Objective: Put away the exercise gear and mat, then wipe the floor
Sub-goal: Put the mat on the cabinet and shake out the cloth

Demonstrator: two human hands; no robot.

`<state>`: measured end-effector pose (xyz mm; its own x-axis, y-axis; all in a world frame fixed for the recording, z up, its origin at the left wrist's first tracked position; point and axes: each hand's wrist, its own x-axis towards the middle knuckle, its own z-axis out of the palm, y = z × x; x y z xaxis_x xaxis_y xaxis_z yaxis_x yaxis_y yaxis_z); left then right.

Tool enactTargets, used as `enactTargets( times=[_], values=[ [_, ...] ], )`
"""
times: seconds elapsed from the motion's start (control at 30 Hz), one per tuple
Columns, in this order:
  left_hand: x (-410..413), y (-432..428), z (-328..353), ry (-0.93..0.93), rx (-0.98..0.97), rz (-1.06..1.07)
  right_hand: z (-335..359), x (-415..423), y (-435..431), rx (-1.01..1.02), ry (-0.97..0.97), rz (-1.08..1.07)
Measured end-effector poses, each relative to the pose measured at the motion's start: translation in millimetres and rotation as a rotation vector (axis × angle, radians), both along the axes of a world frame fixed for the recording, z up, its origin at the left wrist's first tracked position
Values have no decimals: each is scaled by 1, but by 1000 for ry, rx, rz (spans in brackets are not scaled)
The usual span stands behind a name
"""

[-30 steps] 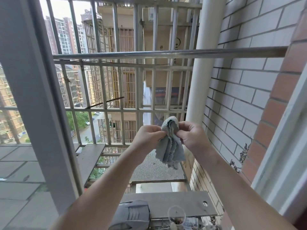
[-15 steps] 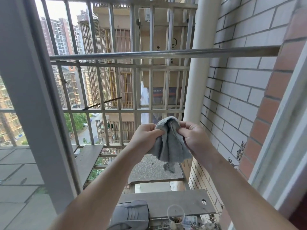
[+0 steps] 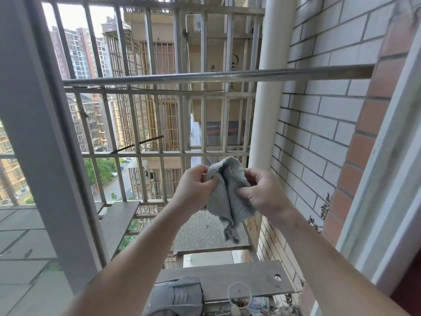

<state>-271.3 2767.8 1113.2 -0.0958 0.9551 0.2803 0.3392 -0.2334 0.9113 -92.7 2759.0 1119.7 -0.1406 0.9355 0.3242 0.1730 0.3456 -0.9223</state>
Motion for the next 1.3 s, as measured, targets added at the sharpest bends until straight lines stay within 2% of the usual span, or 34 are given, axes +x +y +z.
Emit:
enactTargets(
  times=[0.17,0.33,0.5,0.67,1.03,1.3],
  values=[
    [-14,3,1,250,149,116,9,10,1,126,-203,-141],
    [-29,3,15,381,184,191,24,24,5,210,-399,-276],
    [-42,7,31,453,254,232,45,36,8,252,-493,-387],
    [-51,13,37,485,316,315,57,45,8,280,-515,-397],
    [-59,22,45,414,336,415,63,53,7,341,-460,-497],
    [-60,27,68,459,419,518,75,53,11,416,-457,-544]
  ],
)
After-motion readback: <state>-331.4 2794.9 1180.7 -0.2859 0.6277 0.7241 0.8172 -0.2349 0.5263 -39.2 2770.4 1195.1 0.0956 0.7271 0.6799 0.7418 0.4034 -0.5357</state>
